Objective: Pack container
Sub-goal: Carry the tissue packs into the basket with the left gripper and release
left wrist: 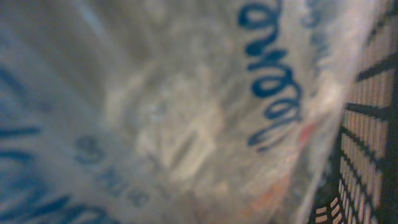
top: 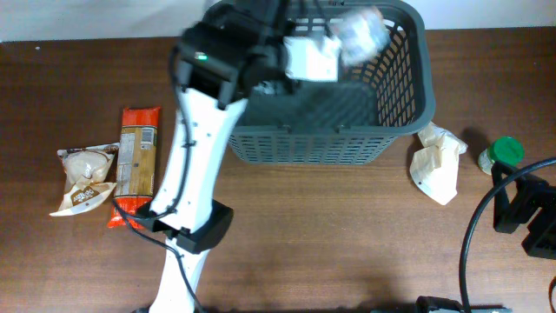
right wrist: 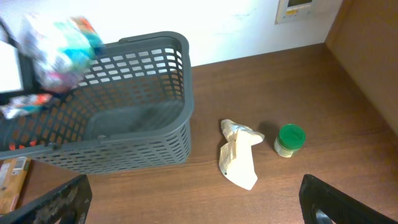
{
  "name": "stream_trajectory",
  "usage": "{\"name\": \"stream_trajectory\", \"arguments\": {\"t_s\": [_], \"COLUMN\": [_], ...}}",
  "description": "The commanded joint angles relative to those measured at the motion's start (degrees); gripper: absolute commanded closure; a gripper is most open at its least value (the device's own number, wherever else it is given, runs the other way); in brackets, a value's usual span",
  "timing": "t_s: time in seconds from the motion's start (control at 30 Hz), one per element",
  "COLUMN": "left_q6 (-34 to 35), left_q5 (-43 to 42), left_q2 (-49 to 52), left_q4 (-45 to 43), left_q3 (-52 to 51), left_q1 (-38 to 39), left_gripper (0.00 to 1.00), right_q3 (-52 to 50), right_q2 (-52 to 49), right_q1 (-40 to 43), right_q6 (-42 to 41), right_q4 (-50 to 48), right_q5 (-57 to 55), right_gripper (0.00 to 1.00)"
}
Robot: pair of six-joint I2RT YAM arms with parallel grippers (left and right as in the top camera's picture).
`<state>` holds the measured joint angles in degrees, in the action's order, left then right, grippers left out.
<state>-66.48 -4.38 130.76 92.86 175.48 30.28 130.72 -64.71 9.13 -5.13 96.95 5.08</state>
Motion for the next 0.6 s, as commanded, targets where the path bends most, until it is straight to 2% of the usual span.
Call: {"name": "stream_trajectory", "arguments": {"t_s": [0.0, 0.3, 0.43, 0.57], "left_q6": [-9.7, -11.4, -11.1, -8.3], "left_q5": [-0.8, 5.5, 13.8, 14.3], "left_q2": [2.6, 11.7, 14.4, 14.5], "left_q4": [-0.7, -17.2, -19.6, -23.3], "left_q3": [-6.1, -21.8, -23.5, -23.6], "left_q1": [0.7, 0.3, 0.3, -0.2], "left_gripper": [0.99, 0.98, 0.98, 0.98], "right_q3": [0.0, 0.0, 0.0, 0.0], "right_q2": [-0.2, -0.2, -0.2, -0.2], "right_q1": [-0.1, -0.1, -0.1, -0.1], "right_q6": [0.2, 0.2, 0.2, 0.2], "right_q4": [0.3, 0.3, 0.3, 0.3], "right_q5": [-0.9, -0.9, -0.9, -0.9], "right_gripper": [0.01, 0.01, 0.01, 0.01]}}
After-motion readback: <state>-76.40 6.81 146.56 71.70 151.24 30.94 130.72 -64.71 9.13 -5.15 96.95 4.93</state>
